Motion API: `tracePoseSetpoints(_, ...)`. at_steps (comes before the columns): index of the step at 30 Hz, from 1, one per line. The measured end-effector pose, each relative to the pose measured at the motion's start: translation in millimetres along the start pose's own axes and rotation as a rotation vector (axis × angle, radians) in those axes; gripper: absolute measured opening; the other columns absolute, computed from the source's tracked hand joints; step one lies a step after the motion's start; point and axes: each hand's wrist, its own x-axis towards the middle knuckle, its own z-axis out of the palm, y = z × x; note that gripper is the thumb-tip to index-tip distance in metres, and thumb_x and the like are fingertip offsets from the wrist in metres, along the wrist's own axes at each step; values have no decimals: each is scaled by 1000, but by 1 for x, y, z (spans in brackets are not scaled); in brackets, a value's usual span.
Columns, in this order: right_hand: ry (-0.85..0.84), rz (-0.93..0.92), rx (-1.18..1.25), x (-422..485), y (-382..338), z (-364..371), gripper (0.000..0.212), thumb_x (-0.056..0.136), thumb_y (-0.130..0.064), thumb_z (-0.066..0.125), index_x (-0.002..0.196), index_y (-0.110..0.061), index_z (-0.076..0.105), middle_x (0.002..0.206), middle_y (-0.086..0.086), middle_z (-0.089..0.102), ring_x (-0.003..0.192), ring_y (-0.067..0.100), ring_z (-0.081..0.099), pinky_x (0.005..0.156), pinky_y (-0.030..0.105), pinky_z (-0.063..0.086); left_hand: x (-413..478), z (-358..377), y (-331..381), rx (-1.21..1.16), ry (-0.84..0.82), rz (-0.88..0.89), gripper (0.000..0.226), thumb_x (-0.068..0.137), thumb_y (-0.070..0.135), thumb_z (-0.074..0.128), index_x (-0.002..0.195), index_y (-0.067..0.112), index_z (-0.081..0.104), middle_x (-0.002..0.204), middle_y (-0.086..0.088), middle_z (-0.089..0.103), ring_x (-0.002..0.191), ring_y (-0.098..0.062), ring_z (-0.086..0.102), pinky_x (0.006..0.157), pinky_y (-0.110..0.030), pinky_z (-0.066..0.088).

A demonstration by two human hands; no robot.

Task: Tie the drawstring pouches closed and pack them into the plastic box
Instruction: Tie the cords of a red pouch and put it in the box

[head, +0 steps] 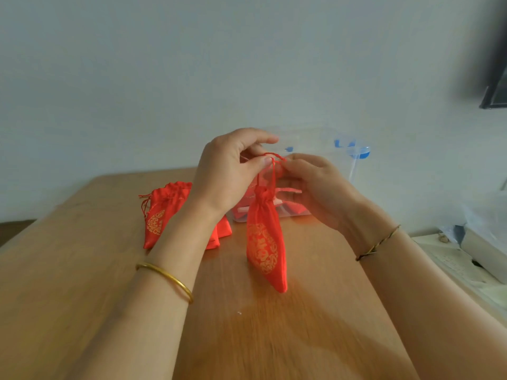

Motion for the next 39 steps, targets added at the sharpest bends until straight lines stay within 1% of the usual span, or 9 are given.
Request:
tracePoseSetpoints(4, 98, -8, 84, 4, 1, 1, 48, 97, -14, 38, 55, -18, 61, 73, 5, 68, 71, 19, 64, 73, 32, 50, 1, 3, -4, -38, 6, -97, 13, 81, 10, 67, 90, 16, 73, 79, 4, 70, 78, -13, 66, 78, -28, 53)
tracePoseSetpoints(11, 206, -3, -228, 6, 3, -12, 33, 97, -14, 38, 65, -13, 48, 69, 3, 54, 69, 20, 55, 66, 30, 44, 3, -8, -20, 193, -31, -281, 26, 93, 15, 43, 69, 12, 53, 82, -5, 70, 84, -24, 63, 82, -38, 50)
tracePoseSetpoints(15, 200, 33, -882, 5, 6, -27, 34, 93, -8, 42, 59, -10, 46, 64, 8, 53, 72, 28, 54, 73, 41, 49, 4, -13, -11, -447, 109, -545, 33, 88, 3, 32, 58, 16, 33, 58, 1, 69, 67, -19, 64, 58, -25, 45)
tracePoseSetpoints(17, 218, 69, -1001, 5, 9, -28, 33, 92, -9, 42, 60, -9, 46, 67, 12, 55, 74, 31, 56, 76, 43, 49, 1, -9, -6, -650, 58, -558, 34, 91, 6, 31, 58, 17, 33, 57, 1, 68, 65, -17, 66, 54, -20, 44)
tracePoseSetpoints(21, 336, 82, -468, 1, 4, -27, 32, 94, -10, 43, 62, -11, 47, 62, 5, 50, 56, 18, 50, 56, 29, 44, -3, -6, -4, -511, -130, -578, 29, 95, 13, 39, 68, 14, 50, 55, 3, 64, 58, -11, 62, 49, -19, 39)
tracePoseSetpoints(24, 199, 67, -81, -2, -3, -24, 30, 97, -19, 44, 67, -14, 50, 63, 1, 53, 52, 11, 49, 52, 21, 39, -6, -4, -4, -367, -284, -557, 16, 90, 14, 55, 76, 12, 62, 57, 4, 64, 60, -14, 56, 47, -20, 37)
tracePoseSetpoints(31, 99, -22, -81, 0, 1, -8, 28, 96, -23, 47, 74, -11, 59, 67, -1, 56, 51, 8, 45, 51, 21, 33, -7, 7, 2, -217, -361, -482, 16, 83, 15, 66, 73, 3, 64, 64, -10, 59, 63, -24, 52, 61, -33, 37)
tracePoseSetpoints(35, 138, 107, -62, -1, 2, -10, 36, 98, -33, 39, 87, -10, 64, 78, 5, 65, 47, 13, 50, 46, 25, 32, -7, 8, -3, -275, -345, -547, 17, 85, 17, 64, 70, 9, 61, 58, -4, 60, 46, -10, 52, 52, -27, 36)
tracePoseSetpoints(39, 126, 144, -110, -1, 2, -8, 17, 93, -9, 41, 90, -7, 57, 78, 15, 61, 48, 14, 54, 44, 22, 37, -6, 8, -5, -334, -299, -574, 13, 88, 13, 59, 75, 15, 59, 51, 6, 61, 46, -4, 56, 45, -18, 36)
